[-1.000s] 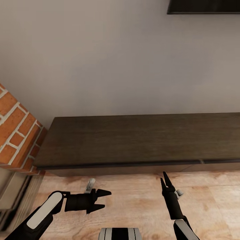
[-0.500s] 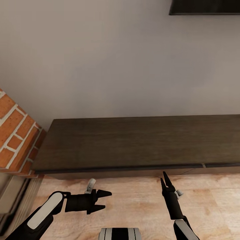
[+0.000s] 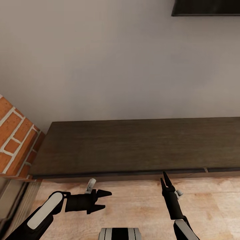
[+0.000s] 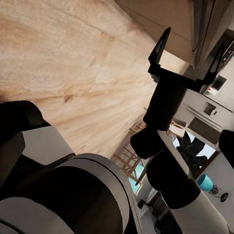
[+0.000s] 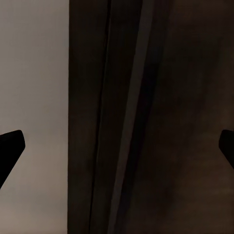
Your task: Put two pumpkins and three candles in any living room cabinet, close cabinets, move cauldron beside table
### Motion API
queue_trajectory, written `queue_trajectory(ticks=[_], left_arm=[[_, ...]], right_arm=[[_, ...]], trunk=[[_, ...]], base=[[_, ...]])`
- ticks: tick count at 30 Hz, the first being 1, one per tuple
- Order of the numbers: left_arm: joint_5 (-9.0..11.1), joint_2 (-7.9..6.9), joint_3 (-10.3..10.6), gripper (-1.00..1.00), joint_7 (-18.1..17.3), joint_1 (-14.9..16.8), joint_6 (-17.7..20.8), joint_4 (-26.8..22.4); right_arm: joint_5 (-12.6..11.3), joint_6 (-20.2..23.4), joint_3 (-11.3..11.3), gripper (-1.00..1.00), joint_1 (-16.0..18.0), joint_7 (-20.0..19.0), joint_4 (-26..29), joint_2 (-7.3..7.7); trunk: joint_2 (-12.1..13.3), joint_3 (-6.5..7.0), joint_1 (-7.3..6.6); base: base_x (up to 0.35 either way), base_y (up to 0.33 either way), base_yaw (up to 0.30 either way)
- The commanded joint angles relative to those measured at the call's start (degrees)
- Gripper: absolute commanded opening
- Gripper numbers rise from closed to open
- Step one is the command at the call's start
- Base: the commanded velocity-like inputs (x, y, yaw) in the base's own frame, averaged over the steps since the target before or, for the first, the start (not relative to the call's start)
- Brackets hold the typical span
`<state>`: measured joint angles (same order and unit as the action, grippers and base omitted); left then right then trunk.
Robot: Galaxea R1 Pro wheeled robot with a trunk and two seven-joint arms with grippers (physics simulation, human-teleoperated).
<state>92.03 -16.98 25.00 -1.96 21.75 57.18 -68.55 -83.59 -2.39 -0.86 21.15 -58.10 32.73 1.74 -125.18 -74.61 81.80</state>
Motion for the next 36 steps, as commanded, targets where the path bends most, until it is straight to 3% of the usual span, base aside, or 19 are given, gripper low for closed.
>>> queue_trajectory(ticks=[1, 16, 26, 36], left_arm=[[-0.1, -0.03, 0.07, 1.0, -0.21, 0.04, 0.04, 0.0], [-0.19, -0.07, -0.08, 1.0, -0.18, 0.05, 0.03, -0.16], [-0.12, -0.07, -0.38, 1.0, -0.18, 0.05, 0.03, -0.12], [-0.02, -0.22, -0.49, 1.0, -0.23, 0.05, 0.04, -0.08]], right_arm=[[-0.26, -0.25, 0.15, 1.0, 0.03, -0.15, -0.05, 0.02], [-0.26, -0.25, 0.15, 1.0, 0.03, 1.17, -0.21, 0.04], [-0.26, -0.24, 0.15, 1.0, 0.01, 1.24, -0.21, 0.02], [-0.26, -0.24, 0.17, 1.0, 0.01, 1.24, -0.21, 0.02]], trunk=[[-0.01, -0.03, -0.01], [-0.01, -0.03, -0.01], [-2.02, -0.93, 1.09], [-2.02, -0.93, 1.09]], base=[[0.015, 0.0, 0.0], [0.019, -0.011, 0.0], [0.0, 0.0, 0.0], [0.001, 0.0, 0.0]])
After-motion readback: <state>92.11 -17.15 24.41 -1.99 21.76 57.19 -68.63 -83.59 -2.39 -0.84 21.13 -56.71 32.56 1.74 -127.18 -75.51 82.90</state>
